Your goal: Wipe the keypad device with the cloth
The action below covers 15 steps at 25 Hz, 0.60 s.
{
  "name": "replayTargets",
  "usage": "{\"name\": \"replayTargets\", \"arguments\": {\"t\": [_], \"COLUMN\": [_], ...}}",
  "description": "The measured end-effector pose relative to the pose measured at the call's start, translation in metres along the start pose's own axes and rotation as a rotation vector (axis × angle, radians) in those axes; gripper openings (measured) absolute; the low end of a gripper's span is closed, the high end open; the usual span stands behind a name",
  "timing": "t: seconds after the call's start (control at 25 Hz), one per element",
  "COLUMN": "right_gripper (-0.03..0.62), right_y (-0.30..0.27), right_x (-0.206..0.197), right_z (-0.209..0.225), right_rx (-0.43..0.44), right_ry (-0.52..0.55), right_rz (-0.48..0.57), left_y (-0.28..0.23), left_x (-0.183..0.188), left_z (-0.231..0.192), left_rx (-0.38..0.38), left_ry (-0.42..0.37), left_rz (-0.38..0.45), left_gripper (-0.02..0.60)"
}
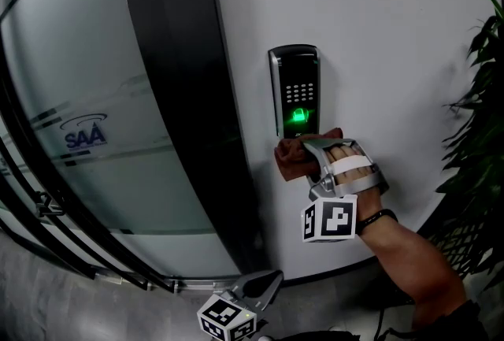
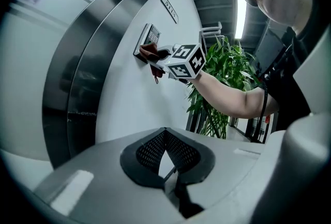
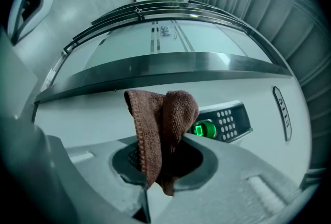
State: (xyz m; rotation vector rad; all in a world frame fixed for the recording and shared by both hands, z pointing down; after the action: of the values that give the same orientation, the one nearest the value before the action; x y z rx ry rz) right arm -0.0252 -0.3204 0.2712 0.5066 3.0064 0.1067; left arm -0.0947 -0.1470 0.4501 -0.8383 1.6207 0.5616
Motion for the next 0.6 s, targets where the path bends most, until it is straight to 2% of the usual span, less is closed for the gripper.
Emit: {"name": "replayTargets", "arguments": {"t": [0.2,0.32,0.44,0.6], "right_gripper": [0.055,0.055,0.055,0.055], "right_y": [-0.001,0.012,0.041,0.091], "right_x": [-0.006,-0.007,-0.008,-0.014], "right_z": [-0.018,-0.031,-0.06,-0.113], "right_rx": [0.061,0.105,0.205,0.387], "right_ry": [-0.009,-0.096,-0.293,-0.655], "right_rz": [-0.056,-0.07,-0.059,-0.059], "left_y": [0.009,0.018,0.026,0.029], "left_x": [-0.002,-0.006,-0.011,-0.017], "left_z": [-0.003,-0.007,-0.008,-0.013], "left_rx": [-0.027,-0.05,-0.083,-0.115], "left_ry": [0.006,0.006,-0.001,-0.047], "left_rz": [-0.01,-0.029,-0.059,-0.086], "left_gripper": [0.017,0.017,0.017,0.017]}}
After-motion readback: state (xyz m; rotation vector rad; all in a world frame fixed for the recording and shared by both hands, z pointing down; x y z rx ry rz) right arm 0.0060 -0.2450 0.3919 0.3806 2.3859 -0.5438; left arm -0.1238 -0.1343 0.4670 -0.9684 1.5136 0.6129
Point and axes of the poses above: the fingertips, and each gripper's own axes: y backward along the fingers, z to its right, x out of its top, the point moved 4 cm from there along y, backward along the fingers, and after that the axes turned 3 degrees about -x, right-handed, at the moved point
